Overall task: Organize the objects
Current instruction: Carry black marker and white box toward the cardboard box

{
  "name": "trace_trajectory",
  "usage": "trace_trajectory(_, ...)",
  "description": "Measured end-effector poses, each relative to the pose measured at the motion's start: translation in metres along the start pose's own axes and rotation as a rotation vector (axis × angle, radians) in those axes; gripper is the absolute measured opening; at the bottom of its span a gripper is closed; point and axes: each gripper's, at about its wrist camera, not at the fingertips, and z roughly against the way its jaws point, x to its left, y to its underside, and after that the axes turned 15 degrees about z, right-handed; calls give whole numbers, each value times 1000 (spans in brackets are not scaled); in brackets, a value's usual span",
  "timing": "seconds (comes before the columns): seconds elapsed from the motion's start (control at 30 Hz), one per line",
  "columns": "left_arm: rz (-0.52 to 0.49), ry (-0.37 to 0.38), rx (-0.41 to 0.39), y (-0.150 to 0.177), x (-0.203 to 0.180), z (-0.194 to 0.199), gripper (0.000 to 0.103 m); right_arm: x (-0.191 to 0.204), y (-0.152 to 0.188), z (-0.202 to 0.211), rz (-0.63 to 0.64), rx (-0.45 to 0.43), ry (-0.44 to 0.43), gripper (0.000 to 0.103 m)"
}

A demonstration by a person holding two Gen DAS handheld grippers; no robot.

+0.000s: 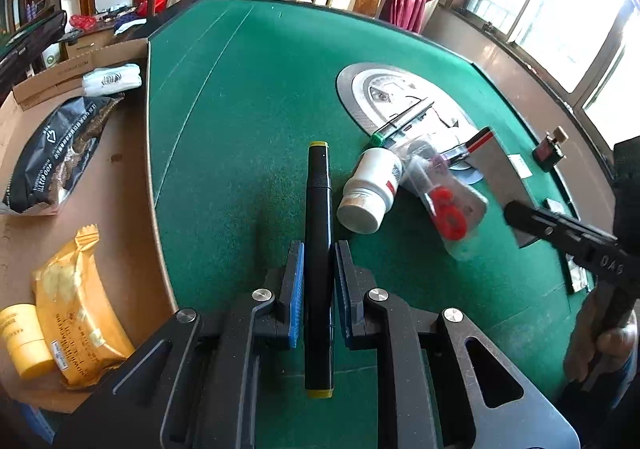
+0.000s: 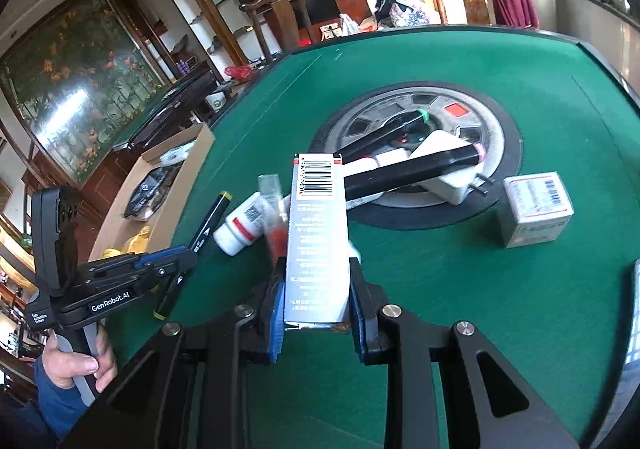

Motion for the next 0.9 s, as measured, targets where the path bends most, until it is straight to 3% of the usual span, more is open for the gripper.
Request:
trace_trajectory(0.4,46,67,-65,-9,21,44,14,51,-11,-15,23,1,-71,26)
trace_trajectory(0.67,123,72,-145,-23,65,87,14,109,-40,-38,105,36,-89,26)
trace_trajectory(0.8,127,127,-80,-17,71,83,14,114,-43,-39,97,24,-89,26)
trace_trajectory(0.9,45,111,11,-7,48,62,15,106,-40,-37,64,18,-83,26)
